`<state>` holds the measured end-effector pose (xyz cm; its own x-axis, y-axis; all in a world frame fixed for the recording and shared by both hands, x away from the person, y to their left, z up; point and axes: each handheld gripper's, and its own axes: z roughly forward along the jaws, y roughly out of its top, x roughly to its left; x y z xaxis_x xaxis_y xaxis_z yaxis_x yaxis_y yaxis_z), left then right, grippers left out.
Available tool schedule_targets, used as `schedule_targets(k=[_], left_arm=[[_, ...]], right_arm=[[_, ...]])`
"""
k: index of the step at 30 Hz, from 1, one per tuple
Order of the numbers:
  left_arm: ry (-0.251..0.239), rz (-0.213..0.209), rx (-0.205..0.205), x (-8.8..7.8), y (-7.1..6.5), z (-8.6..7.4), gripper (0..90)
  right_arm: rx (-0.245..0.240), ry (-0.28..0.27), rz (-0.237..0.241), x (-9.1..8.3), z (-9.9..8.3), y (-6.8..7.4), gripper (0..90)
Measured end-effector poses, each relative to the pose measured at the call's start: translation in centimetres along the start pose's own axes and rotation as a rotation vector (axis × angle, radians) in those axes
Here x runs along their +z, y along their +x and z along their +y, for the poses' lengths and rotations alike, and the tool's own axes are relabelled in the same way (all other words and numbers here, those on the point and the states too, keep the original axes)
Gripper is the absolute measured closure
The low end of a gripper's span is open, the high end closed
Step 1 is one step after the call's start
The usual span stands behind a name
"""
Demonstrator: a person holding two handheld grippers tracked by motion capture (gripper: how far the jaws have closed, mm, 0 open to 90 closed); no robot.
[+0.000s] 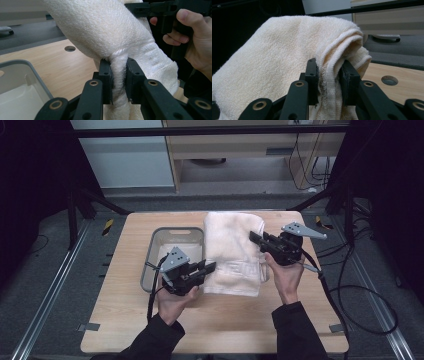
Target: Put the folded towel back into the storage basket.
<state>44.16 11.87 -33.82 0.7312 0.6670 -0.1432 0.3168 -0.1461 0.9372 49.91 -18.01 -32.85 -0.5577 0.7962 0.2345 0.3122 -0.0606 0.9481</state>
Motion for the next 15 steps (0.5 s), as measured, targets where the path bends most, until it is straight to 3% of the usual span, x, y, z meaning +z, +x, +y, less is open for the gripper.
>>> schedule_targets(k=[15], left_arm=[[-0.029, 0.028, 0.003, -1.7, 1.2, 1.1, 76.5]], right_arm=[[-0.015, -0.013, 0.018, 1.7, 1.4, 1.3, 71.7]])
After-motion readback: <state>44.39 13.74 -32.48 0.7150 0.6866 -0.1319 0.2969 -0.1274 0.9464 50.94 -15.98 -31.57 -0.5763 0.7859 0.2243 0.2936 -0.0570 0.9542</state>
